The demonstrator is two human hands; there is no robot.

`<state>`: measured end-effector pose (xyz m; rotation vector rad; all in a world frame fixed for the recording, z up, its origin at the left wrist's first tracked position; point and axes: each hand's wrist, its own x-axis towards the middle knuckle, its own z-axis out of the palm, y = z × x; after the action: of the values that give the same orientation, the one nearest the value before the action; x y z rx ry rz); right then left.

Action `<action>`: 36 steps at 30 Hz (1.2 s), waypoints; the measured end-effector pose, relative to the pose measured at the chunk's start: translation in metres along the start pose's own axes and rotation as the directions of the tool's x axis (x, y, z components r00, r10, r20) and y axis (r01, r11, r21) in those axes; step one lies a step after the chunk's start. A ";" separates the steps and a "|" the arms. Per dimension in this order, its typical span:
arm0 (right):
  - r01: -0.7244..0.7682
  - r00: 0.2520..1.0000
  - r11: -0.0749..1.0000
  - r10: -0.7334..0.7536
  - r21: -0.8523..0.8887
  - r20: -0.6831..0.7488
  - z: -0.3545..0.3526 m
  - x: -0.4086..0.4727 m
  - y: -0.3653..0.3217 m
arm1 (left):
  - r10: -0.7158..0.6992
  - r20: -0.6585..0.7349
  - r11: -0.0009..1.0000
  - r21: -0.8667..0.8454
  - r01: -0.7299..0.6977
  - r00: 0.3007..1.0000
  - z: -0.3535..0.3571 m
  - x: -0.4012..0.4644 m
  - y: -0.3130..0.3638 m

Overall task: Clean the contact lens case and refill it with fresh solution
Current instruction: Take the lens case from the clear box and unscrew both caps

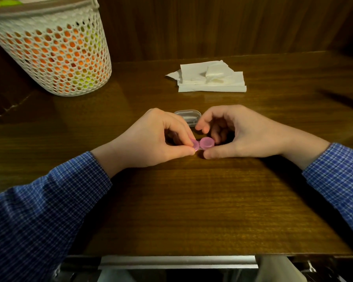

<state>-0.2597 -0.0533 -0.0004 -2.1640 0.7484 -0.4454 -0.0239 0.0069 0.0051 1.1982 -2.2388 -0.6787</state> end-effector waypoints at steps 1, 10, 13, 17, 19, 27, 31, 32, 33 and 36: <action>-0.005 1.000 1.000 0.005 -0.002 -0.011 0.000 0.001 0.000 | 0.000 0.001 1.000 -0.001 0.000 1.000 0.000 0.000 0.000; 0.017 0.999 1.000 -0.018 0.016 0.039 -0.003 -0.001 -0.001 | -0.012 -0.002 1.000 -0.016 0.012 1.000 0.000 0.000 -0.001; 0.003 1.000 1.000 -0.003 0.005 0.005 0.000 0.000 -0.001 | -0.009 0.003 1.000 -0.009 0.009 1.000 0.000 0.001 -0.001; 0.011 1.000 0.999 -0.011 0.032 0.014 -0.003 0.000 -0.001 | -0.005 0.000 1.000 -0.010 0.005 1.000 0.000 0.001 -0.001; 0.019 0.999 0.999 -0.020 0.045 0.032 -0.004 -0.001 -0.001 | -0.006 -0.004 1.000 -0.016 0.006 1.000 0.000 0.001 -0.001; 0.020 1.000 1.000 -0.020 -0.013 -0.023 0.000 0.000 0.000 | -0.001 0.001 1.000 -0.013 0.001 1.000 0.000 0.001 -0.001; 0.046 0.999 0.999 -0.046 0.013 -0.010 -0.002 -0.001 0.001 | -0.009 0.001 1.000 -0.021 0.009 1.000 0.000 0.001 -0.001; 0.048 0.999 0.999 -0.048 0.018 -0.004 -0.002 -0.001 0.001 | -0.011 -0.001 1.000 -0.021 0.011 1.000 0.000 0.001 -0.001; 0.051 0.999 0.999 -0.051 0.017 -0.001 -0.003 -0.001 0.000 | -0.014 -0.001 1.000 -0.022 0.014 1.000 0.000 0.001 -0.001; 0.062 0.998 0.998 -0.062 -0.030 -0.011 -0.002 -0.001 0.001 | -0.017 0.002 1.000 -0.025 0.017 1.000 0.000 0.001 -0.001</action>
<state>-0.2618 -0.0539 0.0003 -2.2193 0.6999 -0.4821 -0.0238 0.0060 0.0049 1.2062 -2.2181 -0.7126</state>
